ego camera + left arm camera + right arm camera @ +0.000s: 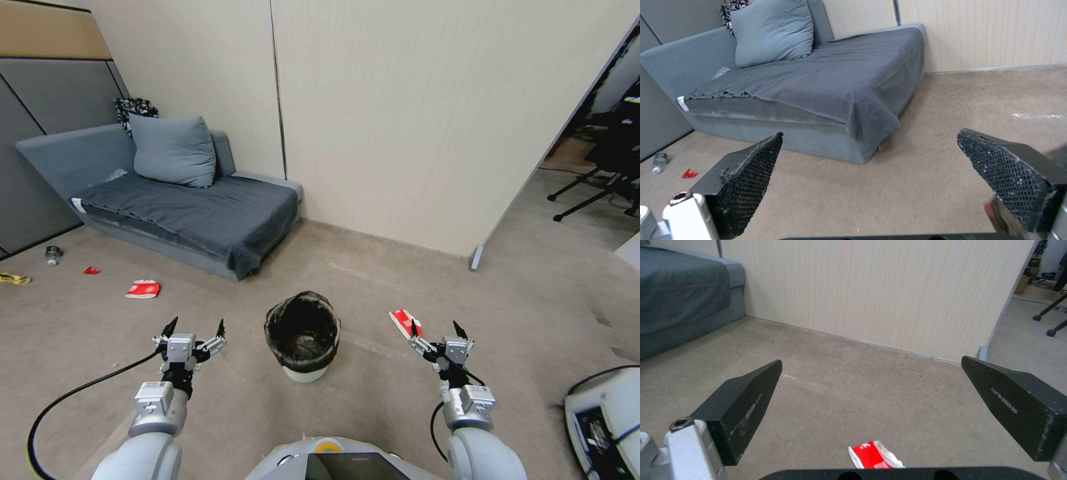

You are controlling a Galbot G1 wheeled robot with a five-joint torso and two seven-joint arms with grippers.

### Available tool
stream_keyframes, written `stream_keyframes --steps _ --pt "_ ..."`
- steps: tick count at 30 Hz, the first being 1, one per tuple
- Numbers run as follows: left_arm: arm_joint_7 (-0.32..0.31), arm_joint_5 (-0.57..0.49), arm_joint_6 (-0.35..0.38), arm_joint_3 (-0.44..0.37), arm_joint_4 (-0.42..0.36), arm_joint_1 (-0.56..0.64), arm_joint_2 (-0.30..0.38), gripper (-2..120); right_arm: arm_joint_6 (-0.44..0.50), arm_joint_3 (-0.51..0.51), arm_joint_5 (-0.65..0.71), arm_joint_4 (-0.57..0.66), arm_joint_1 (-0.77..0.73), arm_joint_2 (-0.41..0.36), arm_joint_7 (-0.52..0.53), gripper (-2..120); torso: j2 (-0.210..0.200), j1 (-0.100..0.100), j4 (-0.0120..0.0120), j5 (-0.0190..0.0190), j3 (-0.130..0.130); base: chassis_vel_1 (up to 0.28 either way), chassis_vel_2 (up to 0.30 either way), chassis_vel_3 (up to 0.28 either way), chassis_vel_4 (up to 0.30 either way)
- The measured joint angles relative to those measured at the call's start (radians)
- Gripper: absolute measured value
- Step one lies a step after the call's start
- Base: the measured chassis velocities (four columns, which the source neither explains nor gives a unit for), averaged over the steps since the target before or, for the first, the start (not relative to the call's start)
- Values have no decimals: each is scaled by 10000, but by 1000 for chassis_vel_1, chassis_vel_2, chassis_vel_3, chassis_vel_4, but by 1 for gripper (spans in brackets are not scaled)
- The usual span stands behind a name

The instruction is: Pick up the trash bin, then pick up the garbage from the floor and place it into the trash bin.

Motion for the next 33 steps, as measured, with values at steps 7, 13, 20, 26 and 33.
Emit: stream_keyframes --steps 7,13,20,26,33 --pt "146 -52 58 -19 44 -54 122 100 61 5 0 1 5 0 24 100 0 0 -2 -1 1 -100 105 108 -106" --pt "386 -352 1067 95 1 -558 437 100 123 12 18 1 31 0 20 100 0 0 0 -1 0 -8 5 12 -5" --pt "361 -1030 2674 404 -221 -954 981 100 -355 2 273 -224 486 0 190 100 0 0 -3 -2 0 0 0 0 0" --pt "164 -1638 3670 754 -360 -1255 1628 100 -874 -164 391 -662 950 -1 187 100 0 0 3 -1 0 0 0 0 0" --pt "-699 -2197 4697 2331 -173 -1829 2086 100 -872 -193 407 -1235 1095 -1 248 100 0 0 0 -1 0 0 0 0 0"
